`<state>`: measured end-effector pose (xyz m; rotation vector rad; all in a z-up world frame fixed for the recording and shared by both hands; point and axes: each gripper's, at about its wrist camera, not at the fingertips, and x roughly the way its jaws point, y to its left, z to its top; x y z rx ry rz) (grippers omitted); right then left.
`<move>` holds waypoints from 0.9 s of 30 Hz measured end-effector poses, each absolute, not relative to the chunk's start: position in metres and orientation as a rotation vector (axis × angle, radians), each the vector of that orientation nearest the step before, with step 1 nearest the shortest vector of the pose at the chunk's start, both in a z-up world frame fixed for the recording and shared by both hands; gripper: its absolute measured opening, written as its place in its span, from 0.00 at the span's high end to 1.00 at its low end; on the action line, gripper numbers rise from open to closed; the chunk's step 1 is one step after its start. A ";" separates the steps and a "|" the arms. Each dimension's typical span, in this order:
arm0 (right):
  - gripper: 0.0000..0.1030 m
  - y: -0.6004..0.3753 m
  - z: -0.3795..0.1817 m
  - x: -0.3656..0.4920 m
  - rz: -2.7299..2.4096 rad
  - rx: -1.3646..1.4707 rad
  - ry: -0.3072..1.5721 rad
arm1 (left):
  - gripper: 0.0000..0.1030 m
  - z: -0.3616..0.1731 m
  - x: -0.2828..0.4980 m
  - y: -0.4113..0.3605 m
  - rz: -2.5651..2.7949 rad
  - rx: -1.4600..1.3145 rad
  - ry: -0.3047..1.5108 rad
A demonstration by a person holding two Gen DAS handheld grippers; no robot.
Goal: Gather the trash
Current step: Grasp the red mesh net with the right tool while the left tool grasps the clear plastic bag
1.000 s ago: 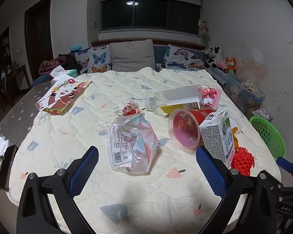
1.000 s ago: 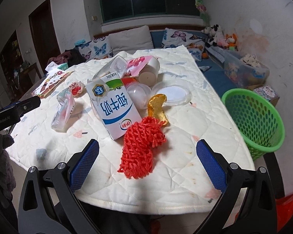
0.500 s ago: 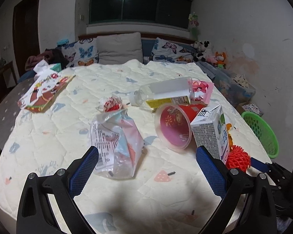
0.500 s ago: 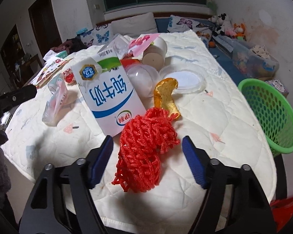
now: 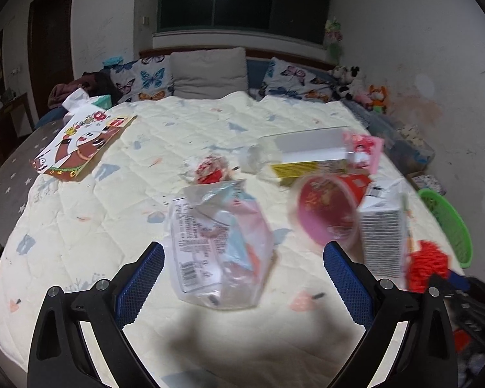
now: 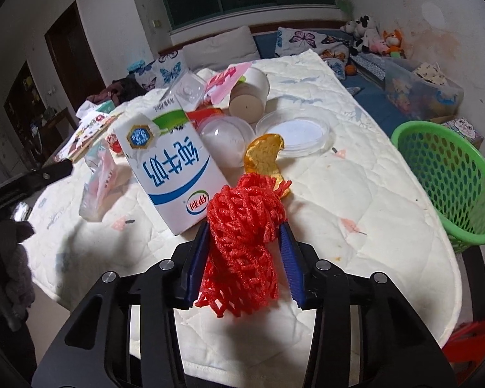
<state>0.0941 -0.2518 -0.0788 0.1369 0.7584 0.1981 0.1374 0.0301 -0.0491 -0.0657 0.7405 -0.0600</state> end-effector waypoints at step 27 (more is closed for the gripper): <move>0.59 -0.262 -0.055 0.090 0.184 0.149 0.710 | 0.45 -0.068 0.211 0.070 -0.150 -0.006 0.813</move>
